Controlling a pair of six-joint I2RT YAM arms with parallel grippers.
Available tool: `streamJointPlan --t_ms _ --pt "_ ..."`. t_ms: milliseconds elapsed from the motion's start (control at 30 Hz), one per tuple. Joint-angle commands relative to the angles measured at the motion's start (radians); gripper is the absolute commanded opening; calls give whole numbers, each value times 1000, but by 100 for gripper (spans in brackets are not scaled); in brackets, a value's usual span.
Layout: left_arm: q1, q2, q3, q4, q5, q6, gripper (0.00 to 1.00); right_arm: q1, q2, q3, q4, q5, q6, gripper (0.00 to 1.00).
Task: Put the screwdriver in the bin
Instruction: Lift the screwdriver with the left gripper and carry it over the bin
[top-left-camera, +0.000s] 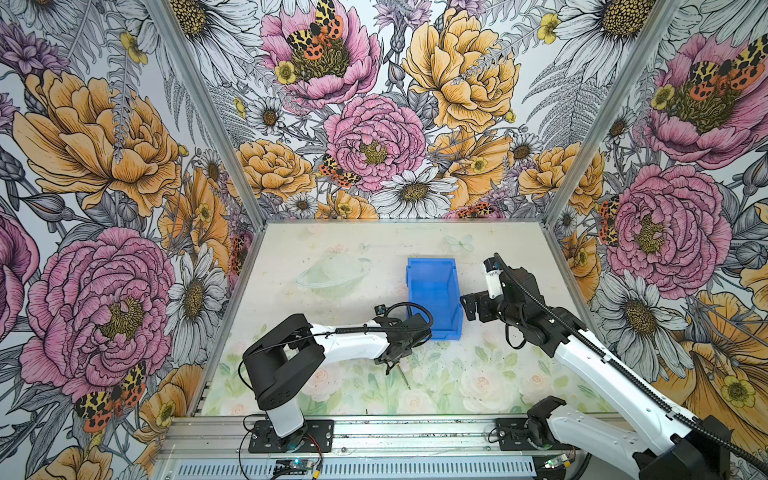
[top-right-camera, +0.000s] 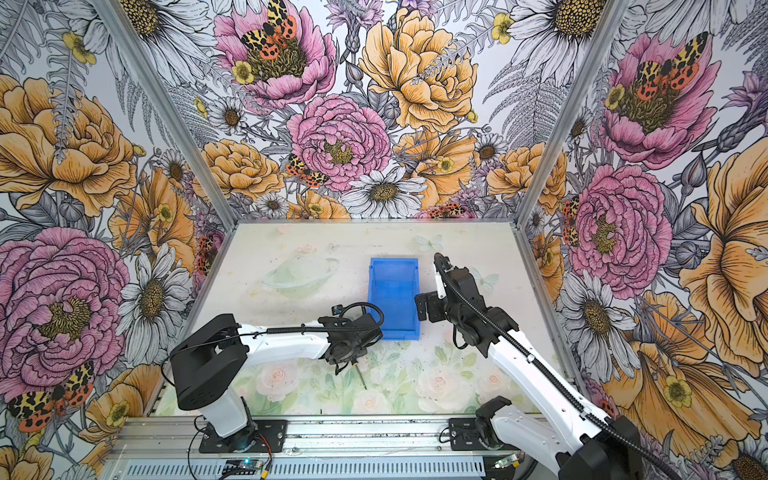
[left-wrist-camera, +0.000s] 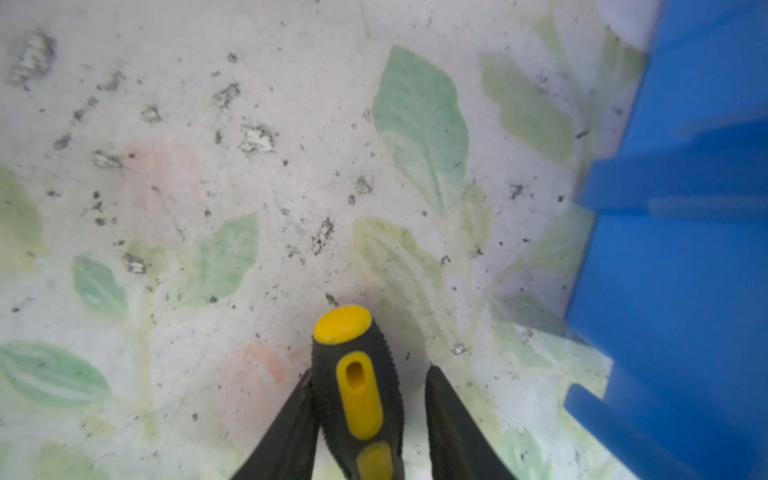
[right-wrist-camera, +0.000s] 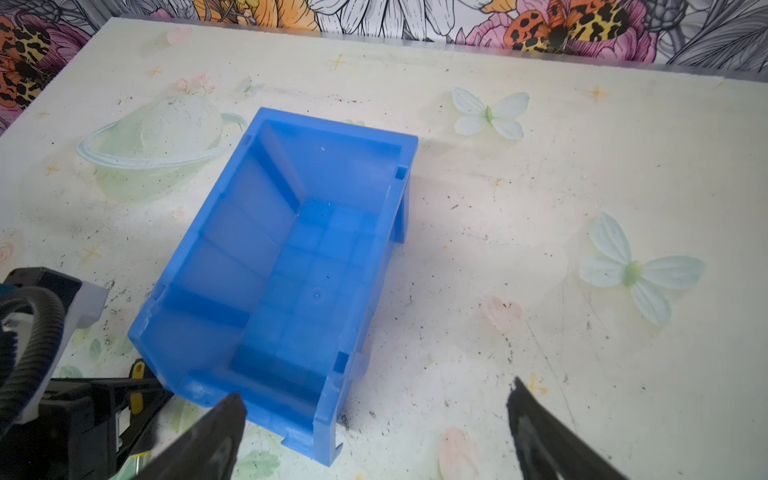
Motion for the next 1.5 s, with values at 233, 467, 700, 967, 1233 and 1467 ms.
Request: streamJointPlan --t_ms 233,467,700,967,1233,1467 --pt "3 -30 -13 -38 2 47 11 -16 25 59 13 9 -40 100" --pt "5 -194 -28 -49 -50 69 0 -25 13 48 17 -7 -41 99" --pt "33 -292 109 -116 -115 219 0 -24 -16 21 54 -109 -76 100" --pt "90 -196 405 -114 -73 466 0 -25 -74 -31 121 -229 -118 100" --pt "145 36 666 -94 -14 573 0 -26 -133 -57 118 -262 -133 99" --pt "159 246 827 -93 26 608 0 -32 -207 -114 110 -235 -84 99"
